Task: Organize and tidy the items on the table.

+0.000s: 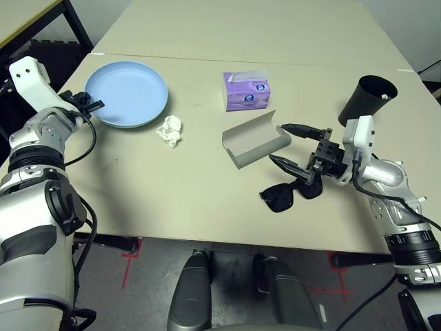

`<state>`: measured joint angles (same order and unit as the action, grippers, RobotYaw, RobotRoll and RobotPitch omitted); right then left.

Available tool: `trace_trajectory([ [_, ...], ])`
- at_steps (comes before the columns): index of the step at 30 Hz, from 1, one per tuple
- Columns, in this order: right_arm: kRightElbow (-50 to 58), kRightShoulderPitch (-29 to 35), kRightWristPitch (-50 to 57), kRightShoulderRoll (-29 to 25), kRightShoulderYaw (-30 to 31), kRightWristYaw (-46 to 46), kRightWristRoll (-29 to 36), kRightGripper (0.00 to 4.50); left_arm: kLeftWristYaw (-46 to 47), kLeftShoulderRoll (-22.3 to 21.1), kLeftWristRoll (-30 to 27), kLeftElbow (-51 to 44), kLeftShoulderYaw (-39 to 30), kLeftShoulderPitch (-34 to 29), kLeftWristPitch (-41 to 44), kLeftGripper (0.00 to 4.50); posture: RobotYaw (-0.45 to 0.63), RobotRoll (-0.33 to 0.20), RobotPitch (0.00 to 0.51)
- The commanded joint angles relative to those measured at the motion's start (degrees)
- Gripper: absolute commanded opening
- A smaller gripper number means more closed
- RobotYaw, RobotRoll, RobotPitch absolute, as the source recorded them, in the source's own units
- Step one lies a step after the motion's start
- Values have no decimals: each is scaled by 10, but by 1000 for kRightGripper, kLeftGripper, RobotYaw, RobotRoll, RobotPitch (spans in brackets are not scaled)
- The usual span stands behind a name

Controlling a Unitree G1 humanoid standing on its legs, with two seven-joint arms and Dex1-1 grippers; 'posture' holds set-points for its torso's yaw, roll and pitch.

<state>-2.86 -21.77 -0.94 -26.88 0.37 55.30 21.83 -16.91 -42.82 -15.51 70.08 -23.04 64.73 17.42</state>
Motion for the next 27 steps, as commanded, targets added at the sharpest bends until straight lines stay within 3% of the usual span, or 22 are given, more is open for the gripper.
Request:
trace_trajectory([
  [1, 2, 1, 4, -1, -9, -1, 6, 4500, 8, 2, 11, 4, 6, -2, -5, 245, 169, 0, 186],
  [4, 2, 0, 3, 0, -8, -1, 6, 4500, 12, 11, 5, -1, 1, -4, -13, 1065, 168, 0, 185],
  [10, 8, 6, 2, 2, -12, -21, -1, 4500, 0, 16, 14, -39, 16, -36, -24, 3482, 166, 0, 186],
  [13, 25, 17, 23, 5, -14, -37, 9, 4500, -36, 22, 14, -114, 35, -78, -8, 4469, 171, 0, 188],
  [20, 60, 19, 91, 19, -12, -61, 35, 4500, -75, 32, -17, -312, 37, -166, 68, 4469, 192, 0, 187],
  [27, 64, 12, 100, 19, -9, -59, 26, 4500, -135, 13, -47, -467, 48, -247, 156, 4469, 203, 0, 187],
])
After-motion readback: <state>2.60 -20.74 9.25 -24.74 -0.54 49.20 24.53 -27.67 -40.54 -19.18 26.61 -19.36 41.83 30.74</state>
